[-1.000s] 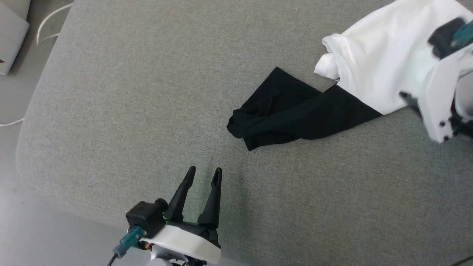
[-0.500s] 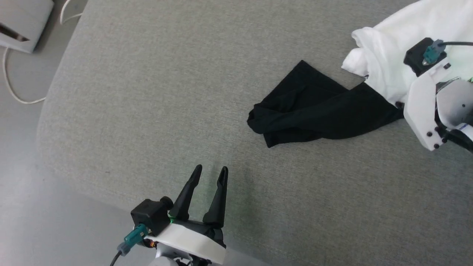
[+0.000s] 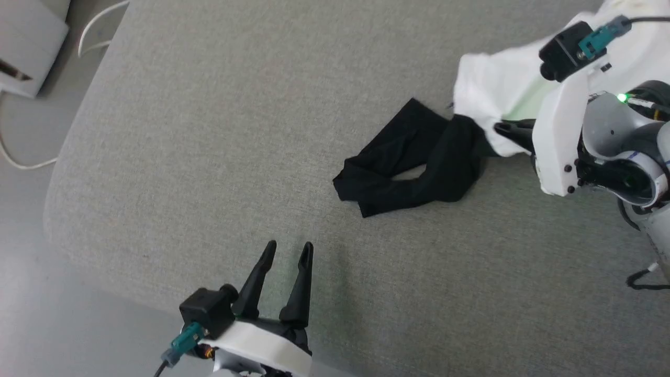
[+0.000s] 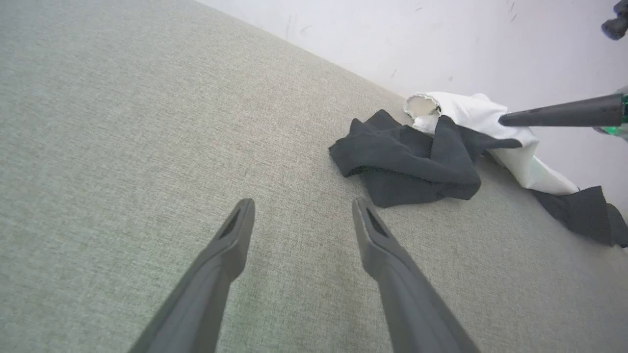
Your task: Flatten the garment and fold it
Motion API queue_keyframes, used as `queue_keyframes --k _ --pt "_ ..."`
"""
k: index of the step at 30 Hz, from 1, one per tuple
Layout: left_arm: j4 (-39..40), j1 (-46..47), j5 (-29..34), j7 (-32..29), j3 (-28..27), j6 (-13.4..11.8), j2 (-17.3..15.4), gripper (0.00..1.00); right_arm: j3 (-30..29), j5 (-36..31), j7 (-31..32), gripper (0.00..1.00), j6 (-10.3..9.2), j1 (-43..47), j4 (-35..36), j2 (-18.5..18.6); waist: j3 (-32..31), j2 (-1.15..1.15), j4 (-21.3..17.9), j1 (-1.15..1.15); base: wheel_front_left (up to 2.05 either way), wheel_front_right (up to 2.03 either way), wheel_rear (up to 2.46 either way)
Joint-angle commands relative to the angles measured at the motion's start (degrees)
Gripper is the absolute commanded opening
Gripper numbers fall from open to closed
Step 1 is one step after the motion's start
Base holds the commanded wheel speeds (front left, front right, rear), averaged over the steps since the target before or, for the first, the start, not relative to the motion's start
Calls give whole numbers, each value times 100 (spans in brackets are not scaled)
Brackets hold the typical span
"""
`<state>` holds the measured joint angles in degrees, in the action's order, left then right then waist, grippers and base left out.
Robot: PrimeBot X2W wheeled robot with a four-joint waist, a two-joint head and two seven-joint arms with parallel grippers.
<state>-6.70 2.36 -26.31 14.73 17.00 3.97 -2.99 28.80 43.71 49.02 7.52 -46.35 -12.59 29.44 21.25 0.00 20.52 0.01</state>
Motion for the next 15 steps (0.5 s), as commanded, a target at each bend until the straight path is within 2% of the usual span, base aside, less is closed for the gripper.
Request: queue_keyframes --k 1,8,12,15 --pt "-45 -99 80 27 -33 4 12 100 -179 254 225 0 -3 91 240 -85 -406 0 -278 -1 0 0 0" --pt "-112 -452 151 27 -116 -24 12 100 -1357 1136 1840 0 -3 735 1502 -459 -994 0 -473 -1 0 0 0" --pt "-130 -642 200 27 -175 -32 12 100 -2048 1220 2278 0 -3 1045 2191 -1035 -1207 0 -544 -1 0 0 0" --pt "-126 -708 240 27 -178 -15 12 100 -2357 1187 2493 0 -3 1103 2605 -1527 -1331 0 -568 -1 0 0 0"
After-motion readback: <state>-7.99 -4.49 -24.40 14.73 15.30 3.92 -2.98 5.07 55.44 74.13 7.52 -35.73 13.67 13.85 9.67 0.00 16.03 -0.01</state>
